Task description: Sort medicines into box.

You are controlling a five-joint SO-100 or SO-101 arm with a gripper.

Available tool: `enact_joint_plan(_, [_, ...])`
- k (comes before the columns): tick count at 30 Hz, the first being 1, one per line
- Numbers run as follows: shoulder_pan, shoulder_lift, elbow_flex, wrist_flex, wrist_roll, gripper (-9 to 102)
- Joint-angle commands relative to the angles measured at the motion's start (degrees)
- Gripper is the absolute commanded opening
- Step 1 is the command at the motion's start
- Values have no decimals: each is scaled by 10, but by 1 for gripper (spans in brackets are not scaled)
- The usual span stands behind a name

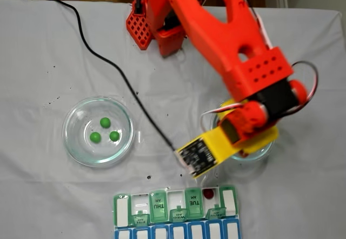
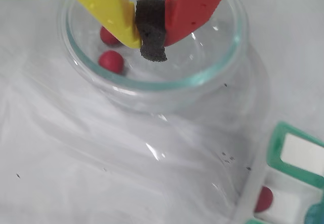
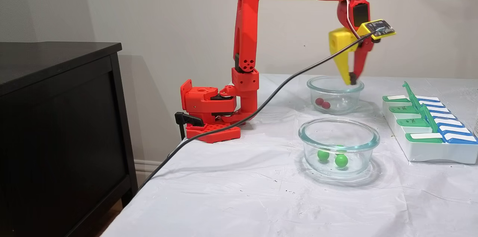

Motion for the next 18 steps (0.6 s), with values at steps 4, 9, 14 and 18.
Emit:
enact_joint_plan(4, [-63,38,3,12,21,2])
enact_joint_plan(9, [-64,-35,27,-33,30,17])
enact_joint_plan(14, [-62,-62,30,-40,35,21])
enact_joint_plan(18, [-71,-61,37,-20,41,23])
